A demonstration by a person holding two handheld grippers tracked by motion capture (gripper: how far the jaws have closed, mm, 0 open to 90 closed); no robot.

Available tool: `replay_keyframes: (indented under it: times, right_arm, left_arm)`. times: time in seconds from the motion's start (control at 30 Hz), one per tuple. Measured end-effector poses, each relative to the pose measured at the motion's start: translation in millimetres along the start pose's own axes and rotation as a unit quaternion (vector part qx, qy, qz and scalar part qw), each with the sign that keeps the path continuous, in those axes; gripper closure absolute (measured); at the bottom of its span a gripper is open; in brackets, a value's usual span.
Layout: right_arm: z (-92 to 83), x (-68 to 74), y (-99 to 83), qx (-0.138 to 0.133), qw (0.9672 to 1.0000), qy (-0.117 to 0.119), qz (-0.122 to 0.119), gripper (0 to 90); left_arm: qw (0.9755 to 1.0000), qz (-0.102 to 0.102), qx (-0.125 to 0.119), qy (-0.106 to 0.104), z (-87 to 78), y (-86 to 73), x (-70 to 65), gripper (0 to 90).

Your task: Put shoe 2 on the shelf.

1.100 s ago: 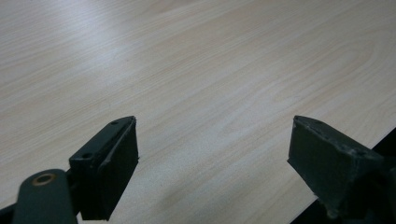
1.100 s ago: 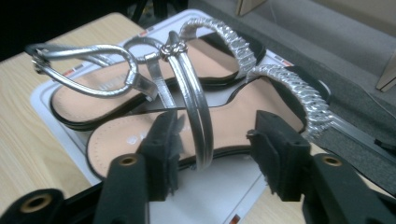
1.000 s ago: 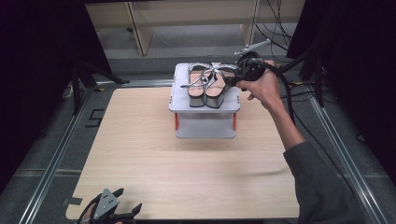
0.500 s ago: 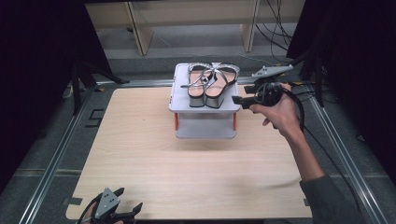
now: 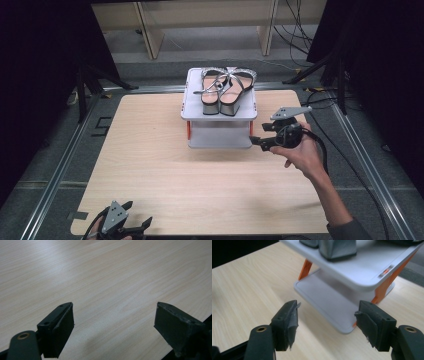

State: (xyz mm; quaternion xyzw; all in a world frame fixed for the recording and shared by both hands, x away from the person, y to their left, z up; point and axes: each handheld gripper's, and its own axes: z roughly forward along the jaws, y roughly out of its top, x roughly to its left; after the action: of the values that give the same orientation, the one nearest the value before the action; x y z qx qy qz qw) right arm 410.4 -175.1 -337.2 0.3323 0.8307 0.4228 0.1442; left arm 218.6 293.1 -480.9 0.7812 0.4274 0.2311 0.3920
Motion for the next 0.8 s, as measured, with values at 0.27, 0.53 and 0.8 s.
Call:
replay_keyframes:
  times: [0.27,0.53,0.8]
  right_arm:
    - [7.7,15.7,-24.6,0.014,0.9998,0.014,0.007,26.9]
    - [20.7,34.1,-47.7,0.031,0.9989,0.034,-0.002,24.4]
    - [28.4,49.1,-77.6,0.065,0.9972,0.035,-0.015,23.6]
  left_arm:
    - [0.9999,0.009,0.010,0.001,-1.2,0.2,1.2,15.5]
    - [1.0000,0.005,0.000,0.000,-1.1,0.4,0.5,15.5]
    - [1.0000,0.005,0.000,0.000,-1.5,0.3,0.7,15.5]
